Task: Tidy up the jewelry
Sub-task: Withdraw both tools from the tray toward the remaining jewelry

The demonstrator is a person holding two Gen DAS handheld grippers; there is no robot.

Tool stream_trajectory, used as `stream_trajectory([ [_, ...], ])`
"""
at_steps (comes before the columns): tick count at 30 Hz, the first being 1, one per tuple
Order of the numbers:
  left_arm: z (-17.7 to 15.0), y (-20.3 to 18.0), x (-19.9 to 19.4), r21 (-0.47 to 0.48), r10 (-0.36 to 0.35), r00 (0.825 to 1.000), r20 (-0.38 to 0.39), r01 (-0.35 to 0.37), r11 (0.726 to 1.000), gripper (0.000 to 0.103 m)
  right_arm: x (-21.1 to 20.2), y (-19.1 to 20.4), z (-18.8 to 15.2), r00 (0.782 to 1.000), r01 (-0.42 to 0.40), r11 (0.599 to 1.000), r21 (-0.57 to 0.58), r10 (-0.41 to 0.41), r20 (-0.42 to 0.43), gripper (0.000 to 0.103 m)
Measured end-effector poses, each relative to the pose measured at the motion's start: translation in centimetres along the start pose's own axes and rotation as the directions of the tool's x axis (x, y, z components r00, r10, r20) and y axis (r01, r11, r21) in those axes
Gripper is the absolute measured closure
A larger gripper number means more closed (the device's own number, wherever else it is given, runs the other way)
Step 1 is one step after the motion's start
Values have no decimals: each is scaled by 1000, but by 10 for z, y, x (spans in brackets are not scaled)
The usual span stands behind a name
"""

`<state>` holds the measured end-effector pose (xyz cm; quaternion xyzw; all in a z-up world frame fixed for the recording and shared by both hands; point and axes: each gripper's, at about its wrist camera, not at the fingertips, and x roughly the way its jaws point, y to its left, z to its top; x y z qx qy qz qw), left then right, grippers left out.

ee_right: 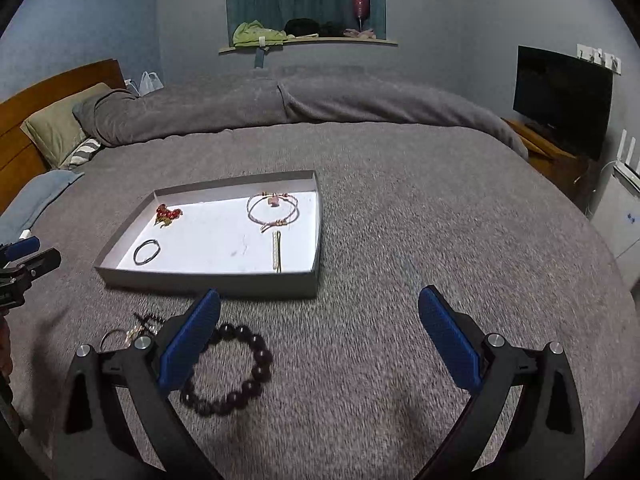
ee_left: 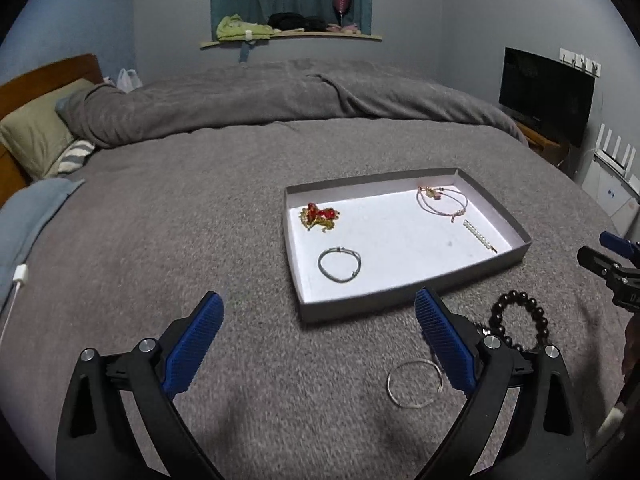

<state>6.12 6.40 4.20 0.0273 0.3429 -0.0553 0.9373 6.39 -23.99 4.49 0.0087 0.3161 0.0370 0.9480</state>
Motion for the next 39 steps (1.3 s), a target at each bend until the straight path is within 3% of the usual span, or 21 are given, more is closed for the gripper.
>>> stream_trajectory([
  [5,-12,-1,-14,-5,15,1000,26,-15,1000,7,-13,-4,-11,1000,2,1000,5,-2,6,5],
  [21,-41,-5,-26,1,7,1000,-14,-7,1000,7,-28,1,-34,1000,-12,1000,-21,11,-19,5],
  [39,-71,-41,6,77,-14,990,-141,25,997,7,-26,17,-52,998,-41,995,-96,36,-54,5],
])
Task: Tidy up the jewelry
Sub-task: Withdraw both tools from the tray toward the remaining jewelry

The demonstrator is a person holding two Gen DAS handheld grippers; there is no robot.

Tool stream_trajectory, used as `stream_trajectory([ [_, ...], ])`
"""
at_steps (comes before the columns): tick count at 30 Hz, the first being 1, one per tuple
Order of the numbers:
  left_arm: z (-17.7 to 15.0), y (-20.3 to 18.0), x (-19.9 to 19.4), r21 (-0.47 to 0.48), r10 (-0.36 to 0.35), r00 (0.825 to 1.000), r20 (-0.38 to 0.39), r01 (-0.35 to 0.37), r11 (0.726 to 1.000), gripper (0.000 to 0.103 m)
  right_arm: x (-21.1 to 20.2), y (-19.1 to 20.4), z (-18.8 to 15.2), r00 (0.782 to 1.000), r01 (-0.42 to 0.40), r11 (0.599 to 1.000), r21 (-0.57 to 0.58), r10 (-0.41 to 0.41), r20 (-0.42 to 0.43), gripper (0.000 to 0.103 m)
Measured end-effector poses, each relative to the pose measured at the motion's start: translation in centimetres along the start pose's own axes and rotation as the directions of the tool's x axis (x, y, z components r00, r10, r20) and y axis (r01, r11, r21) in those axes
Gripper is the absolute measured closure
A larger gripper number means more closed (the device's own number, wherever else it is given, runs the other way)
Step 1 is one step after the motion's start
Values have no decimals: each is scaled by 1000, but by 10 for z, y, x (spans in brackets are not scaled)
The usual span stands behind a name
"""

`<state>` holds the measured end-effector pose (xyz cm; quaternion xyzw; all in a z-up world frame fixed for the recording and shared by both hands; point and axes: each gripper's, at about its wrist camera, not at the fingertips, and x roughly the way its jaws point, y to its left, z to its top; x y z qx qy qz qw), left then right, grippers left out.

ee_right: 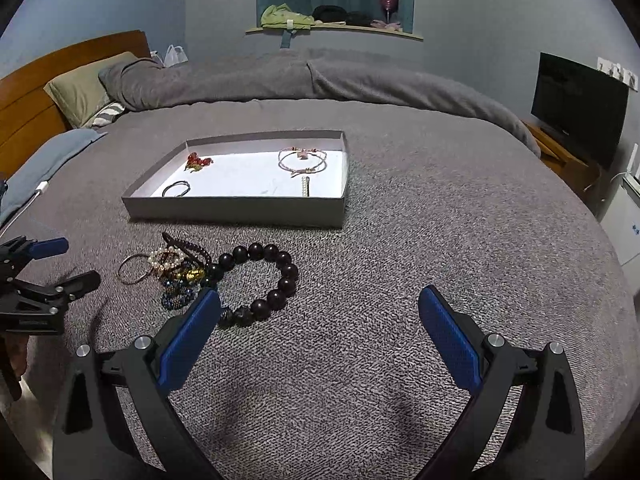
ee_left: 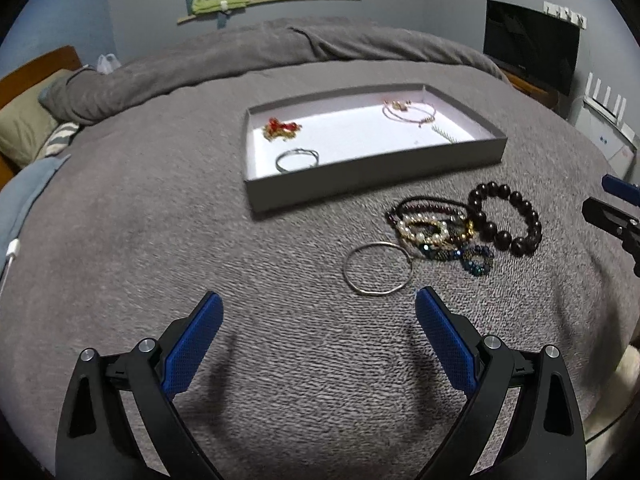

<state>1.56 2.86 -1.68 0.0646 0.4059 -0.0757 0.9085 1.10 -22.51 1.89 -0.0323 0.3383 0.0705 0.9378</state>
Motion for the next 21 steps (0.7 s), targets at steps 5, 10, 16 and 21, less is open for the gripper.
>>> stream_trajectory([
  [5,-1,-6,11,4,2,1000,-27,-2,1000,7,7,-3,-4,1000,-3,1000,8,4,-16,5],
  [10,2,-10,22,0,-11,999,-47,11,1000,7,14,-4,-6,999,-7,1000,13,8,-31,5],
  [16,9,-14,34,5,-16,999,-49,16,1000,7,17,-2,-8,999,-7,1000,8,7,-36,5],
  [21,11,-12,41,-24,-39,998,-56,37,999,7,22,-2,-10,999,-9,1000,13,10,-43,5],
])
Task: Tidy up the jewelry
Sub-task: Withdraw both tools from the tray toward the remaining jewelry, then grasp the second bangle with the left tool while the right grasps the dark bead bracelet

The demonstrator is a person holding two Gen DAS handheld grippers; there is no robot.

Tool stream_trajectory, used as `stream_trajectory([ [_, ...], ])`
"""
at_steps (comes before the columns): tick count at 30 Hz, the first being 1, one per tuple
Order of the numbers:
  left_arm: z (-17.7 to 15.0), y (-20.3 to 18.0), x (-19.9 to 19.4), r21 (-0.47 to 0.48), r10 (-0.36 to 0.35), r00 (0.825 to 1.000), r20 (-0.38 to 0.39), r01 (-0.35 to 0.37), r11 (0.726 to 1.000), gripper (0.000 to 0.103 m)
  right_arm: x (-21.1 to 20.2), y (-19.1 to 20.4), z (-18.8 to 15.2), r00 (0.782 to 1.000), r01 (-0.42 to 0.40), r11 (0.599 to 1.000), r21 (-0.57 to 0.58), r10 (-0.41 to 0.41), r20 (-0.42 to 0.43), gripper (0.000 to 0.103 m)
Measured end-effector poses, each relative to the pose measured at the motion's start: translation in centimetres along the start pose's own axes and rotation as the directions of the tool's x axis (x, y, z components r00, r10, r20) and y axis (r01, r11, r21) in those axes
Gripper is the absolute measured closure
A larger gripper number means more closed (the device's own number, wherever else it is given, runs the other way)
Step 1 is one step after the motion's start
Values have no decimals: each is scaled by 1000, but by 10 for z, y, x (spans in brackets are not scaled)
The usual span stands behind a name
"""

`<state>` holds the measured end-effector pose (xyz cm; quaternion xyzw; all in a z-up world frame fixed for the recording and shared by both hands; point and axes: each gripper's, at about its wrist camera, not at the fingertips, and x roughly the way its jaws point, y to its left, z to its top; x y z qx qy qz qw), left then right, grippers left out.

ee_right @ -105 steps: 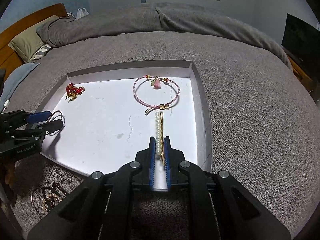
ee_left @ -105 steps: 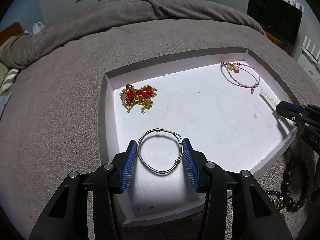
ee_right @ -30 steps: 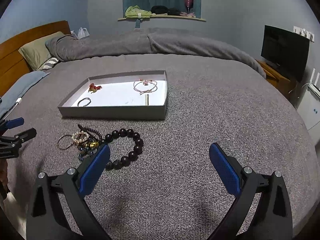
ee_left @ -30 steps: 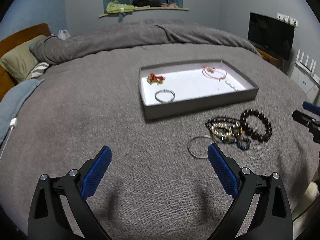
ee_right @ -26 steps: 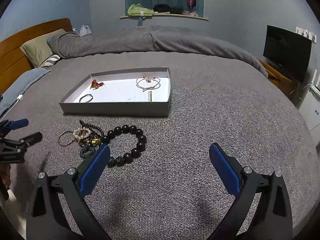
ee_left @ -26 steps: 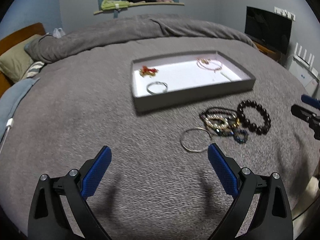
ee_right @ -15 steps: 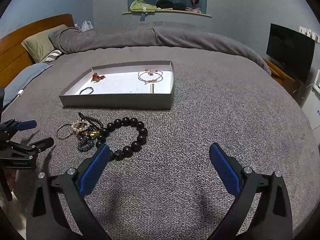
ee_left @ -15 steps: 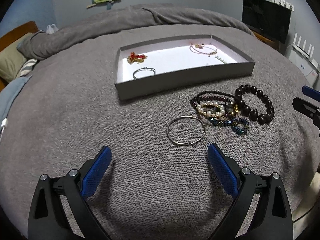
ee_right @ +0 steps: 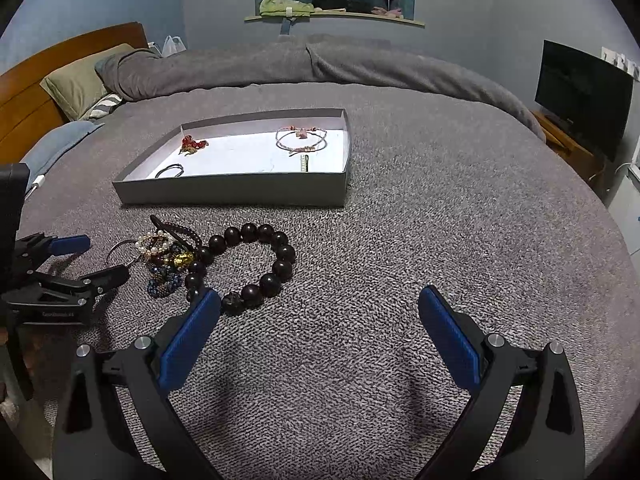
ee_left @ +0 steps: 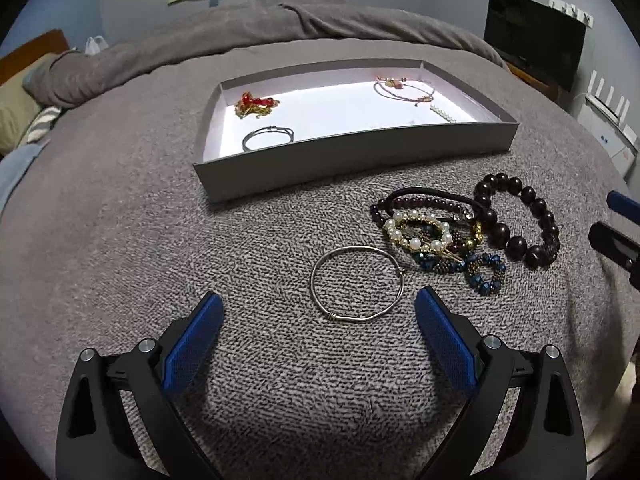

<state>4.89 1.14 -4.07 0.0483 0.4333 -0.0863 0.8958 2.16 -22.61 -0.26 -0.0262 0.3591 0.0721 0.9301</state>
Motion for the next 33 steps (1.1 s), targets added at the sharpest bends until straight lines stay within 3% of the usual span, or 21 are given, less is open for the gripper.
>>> stream_trajectory([
  [12,0,-4,3,14,-3,1000,27,3,1000,11,17,6,0,998,-58,997,47,58,-11,6],
  [15,0,-5,1,18,-19,999,29,18,1000,18,22,10,4,998,-66,997,46,66,-9,14],
  [24,-1,-9,2,47,-27,999,41,25,999,24,46,13,9,997,-61,995,76,65,-44,41],
  [33,-2,-10,-1,68,-63,996,55,59,996,37,56,13,10,995,-67,995,78,72,-64,54],
])
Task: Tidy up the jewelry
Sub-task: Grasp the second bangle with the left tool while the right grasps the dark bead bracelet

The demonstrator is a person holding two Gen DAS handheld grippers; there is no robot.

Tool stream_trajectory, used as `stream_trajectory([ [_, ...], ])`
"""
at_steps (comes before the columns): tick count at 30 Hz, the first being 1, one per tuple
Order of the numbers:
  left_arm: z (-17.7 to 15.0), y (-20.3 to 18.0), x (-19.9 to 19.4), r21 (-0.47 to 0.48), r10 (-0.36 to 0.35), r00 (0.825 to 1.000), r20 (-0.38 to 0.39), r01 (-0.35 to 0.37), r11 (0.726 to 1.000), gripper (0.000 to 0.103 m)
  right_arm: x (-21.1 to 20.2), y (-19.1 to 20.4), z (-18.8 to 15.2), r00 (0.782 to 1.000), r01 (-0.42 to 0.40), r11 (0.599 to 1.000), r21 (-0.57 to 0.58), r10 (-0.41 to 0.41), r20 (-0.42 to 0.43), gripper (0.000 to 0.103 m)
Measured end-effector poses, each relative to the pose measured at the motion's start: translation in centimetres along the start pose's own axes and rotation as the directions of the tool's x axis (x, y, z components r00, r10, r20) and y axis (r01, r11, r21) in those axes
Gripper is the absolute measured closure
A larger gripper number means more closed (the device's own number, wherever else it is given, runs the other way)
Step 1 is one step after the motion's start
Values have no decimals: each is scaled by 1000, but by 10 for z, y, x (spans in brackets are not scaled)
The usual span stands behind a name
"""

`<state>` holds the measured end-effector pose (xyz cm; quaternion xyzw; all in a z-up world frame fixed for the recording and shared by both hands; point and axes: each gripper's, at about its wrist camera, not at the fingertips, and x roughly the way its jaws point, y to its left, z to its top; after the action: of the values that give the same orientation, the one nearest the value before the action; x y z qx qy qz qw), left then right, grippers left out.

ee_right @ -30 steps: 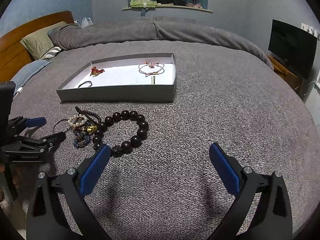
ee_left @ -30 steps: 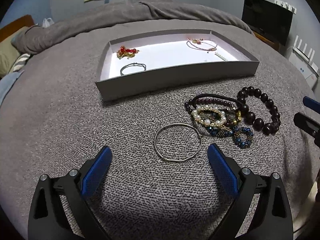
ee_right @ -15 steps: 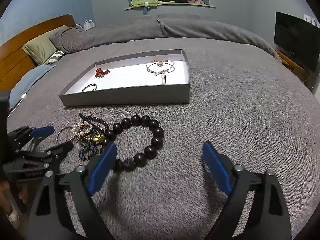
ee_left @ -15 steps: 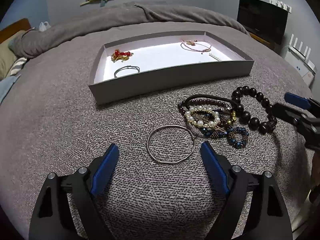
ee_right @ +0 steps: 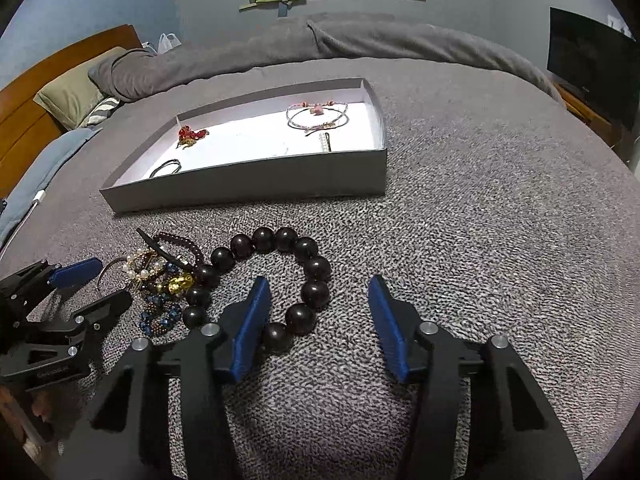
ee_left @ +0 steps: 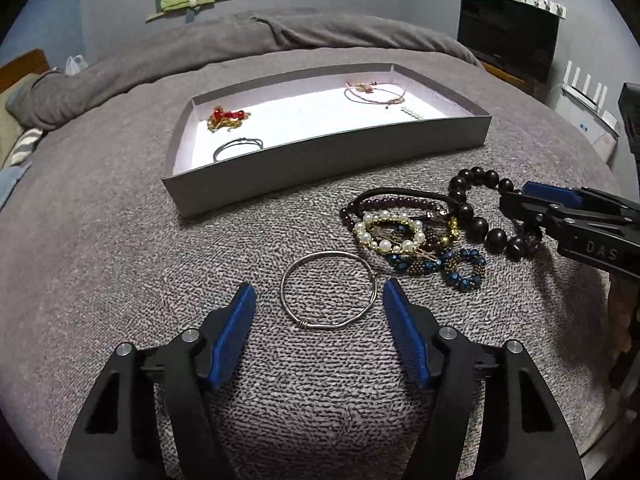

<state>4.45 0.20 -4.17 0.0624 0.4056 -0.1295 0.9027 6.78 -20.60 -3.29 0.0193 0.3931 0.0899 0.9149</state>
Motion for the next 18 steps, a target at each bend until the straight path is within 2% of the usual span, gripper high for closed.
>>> stream_trajectory([
  [6,3,6,-1,-29,-45,999,-3,45,999,46,5,4,3,999,-28,1000,-10,28,-17,70],
  [8,4,7,-1,-34,-55,998,-2,55,998,52,6,6,4,999,-36,999,-15,36,-22,73],
  [15,4,8,-5,-31,-61,998,7,61,998,52,4,4,5,999,-40,999,-8,40,-23,84],
  [18,5,8,-10,-24,-57,998,20,57,998,52,1,3,5,999,-42,999,-5,42,-17,86],
])
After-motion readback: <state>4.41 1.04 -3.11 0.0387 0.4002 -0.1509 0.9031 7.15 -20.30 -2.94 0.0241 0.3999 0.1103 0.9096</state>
